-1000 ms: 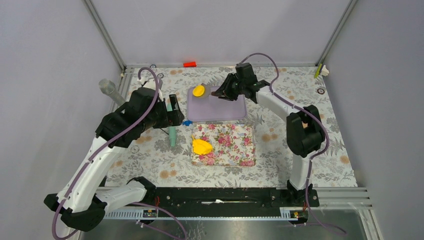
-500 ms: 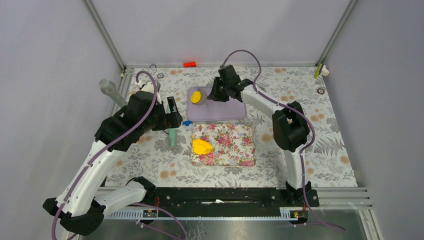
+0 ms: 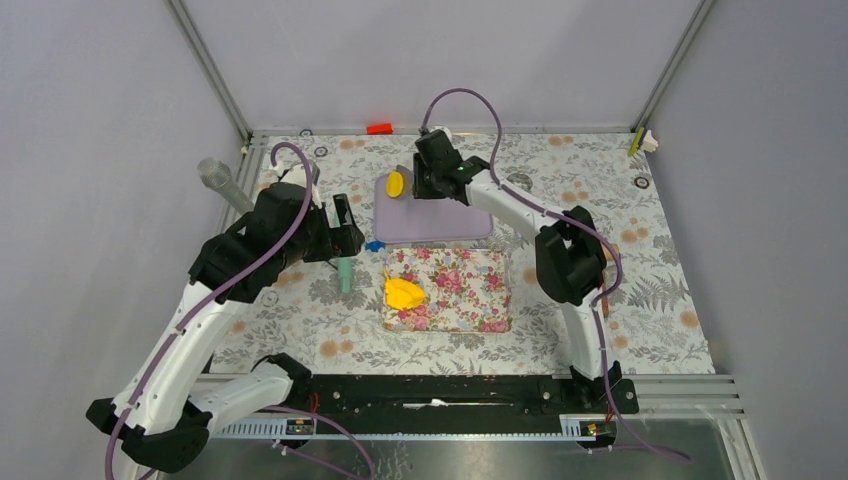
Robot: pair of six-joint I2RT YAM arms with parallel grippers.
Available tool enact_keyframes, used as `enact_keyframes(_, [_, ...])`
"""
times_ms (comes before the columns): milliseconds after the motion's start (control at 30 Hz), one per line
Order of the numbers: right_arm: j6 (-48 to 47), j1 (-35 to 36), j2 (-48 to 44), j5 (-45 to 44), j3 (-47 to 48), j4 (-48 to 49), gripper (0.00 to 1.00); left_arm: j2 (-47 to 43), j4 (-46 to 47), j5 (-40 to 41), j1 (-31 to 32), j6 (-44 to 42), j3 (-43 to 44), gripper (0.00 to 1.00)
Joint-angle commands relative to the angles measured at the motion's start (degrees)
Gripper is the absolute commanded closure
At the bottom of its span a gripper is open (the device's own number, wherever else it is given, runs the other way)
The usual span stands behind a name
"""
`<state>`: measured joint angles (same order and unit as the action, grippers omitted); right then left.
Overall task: Roll out the dumpling wrappers from the dough
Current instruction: Place the dumpling wrapper on the plate.
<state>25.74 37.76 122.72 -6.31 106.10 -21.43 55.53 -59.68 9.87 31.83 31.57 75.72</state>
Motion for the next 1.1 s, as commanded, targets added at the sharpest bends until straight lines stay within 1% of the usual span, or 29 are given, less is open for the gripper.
enact_keyframes(0, [-5.2, 2.2, 1.5, -3.7, 3.4, -1.6, 1.0, -1.1, 2.0, -1.4, -0.5, -0.2, 0.1, 0.11])
enact_keyframes(167, [-5.0, 2.3, 3.7, -4.1, 6.3, -4.1, 1.0, -1.8, 2.0, -1.7, -0.5, 0.0, -0.4, 0.11])
enact_keyframes(333, [-8.2, 3.4, 5.8, -9.3, 11.5, -8.4, 1.0, -2.2, 2.0, -1.9, -0.7, 0.0, -0.9, 0.11])
enact_keyframes(467, [-12.6, 5.4, 7.6, -15.8, 15.8, -11.8, 1.0, -2.2, 2.2, -2.2, -0.8, 0.2, -1.2, 0.11])
enact_keyframes(567, [-14.3, 6.4, 8.4, -17.6, 18.1, -13.5, 1.0, -2.1, 2.4, -2.5, -0.8, 0.2, -1.4, 0.11])
enact_keyframes(833, [-12.3, 6.6, 5.7, -16.1, 16.8, -14.5, 1.0, -2.4, 2.5, -2.8, -0.9, 0.2, -1.6, 0.11])
enact_keyframes(967, [-10.1, 6.6, 3.9, -16.4, 15.7, -16.5, 1.0, -2.3, 2.5, -3.0, -1.0, 0.3, -1.7, 0.11])
enact_keyframes(1067, [-9.4, 6.6, 5.5, -19.3, 19.8, -21.5, 1.0, -2.3, 2.5, -3.3, -1.0, 0.5, -1.8, 0.11])
